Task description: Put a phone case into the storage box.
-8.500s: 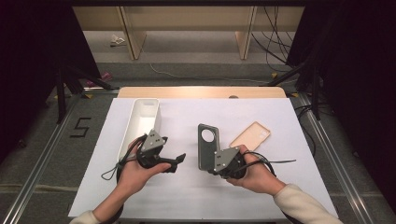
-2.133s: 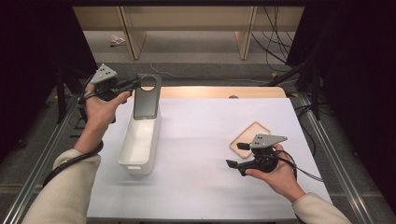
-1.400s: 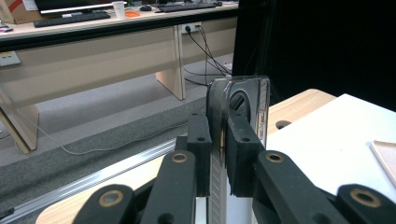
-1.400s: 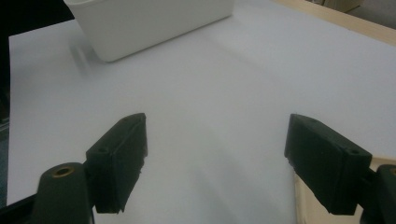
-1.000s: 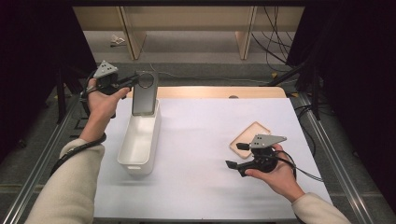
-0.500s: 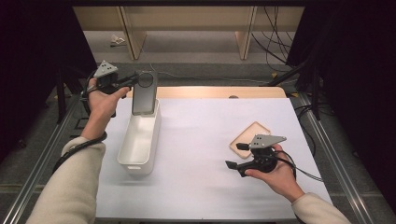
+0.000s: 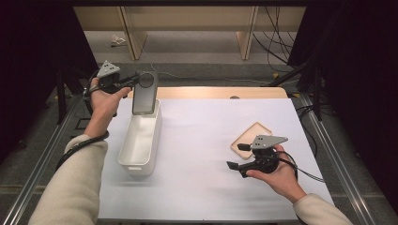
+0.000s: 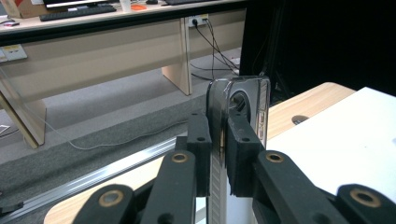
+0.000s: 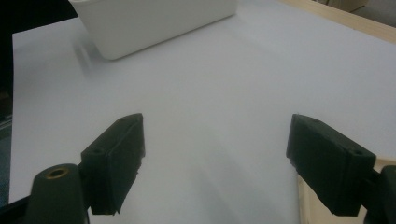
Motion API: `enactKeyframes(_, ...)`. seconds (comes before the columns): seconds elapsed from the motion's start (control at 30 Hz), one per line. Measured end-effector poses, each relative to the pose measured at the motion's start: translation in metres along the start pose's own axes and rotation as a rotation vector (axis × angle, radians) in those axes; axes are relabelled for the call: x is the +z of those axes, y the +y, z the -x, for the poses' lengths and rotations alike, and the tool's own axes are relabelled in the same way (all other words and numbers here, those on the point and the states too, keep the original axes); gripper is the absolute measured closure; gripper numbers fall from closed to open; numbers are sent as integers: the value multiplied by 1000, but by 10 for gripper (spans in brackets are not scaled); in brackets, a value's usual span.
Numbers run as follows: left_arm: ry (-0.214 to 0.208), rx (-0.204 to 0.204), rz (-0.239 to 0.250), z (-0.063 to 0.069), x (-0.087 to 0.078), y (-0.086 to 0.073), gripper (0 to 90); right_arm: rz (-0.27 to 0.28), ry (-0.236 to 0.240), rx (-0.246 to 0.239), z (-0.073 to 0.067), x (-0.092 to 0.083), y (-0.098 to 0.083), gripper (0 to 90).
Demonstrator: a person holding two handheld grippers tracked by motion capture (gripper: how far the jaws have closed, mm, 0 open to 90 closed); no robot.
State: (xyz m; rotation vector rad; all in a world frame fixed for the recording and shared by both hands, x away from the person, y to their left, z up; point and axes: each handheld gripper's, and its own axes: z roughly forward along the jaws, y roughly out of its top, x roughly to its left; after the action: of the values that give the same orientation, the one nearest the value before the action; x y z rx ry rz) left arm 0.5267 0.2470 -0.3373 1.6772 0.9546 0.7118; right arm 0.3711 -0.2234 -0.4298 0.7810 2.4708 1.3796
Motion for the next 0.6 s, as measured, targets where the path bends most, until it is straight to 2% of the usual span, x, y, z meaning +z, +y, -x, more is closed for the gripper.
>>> enactKeyframes(0.6, 6, -11, -28, -3, 16, -9, 810, -2, 3, 3, 1, 0, 0, 204)
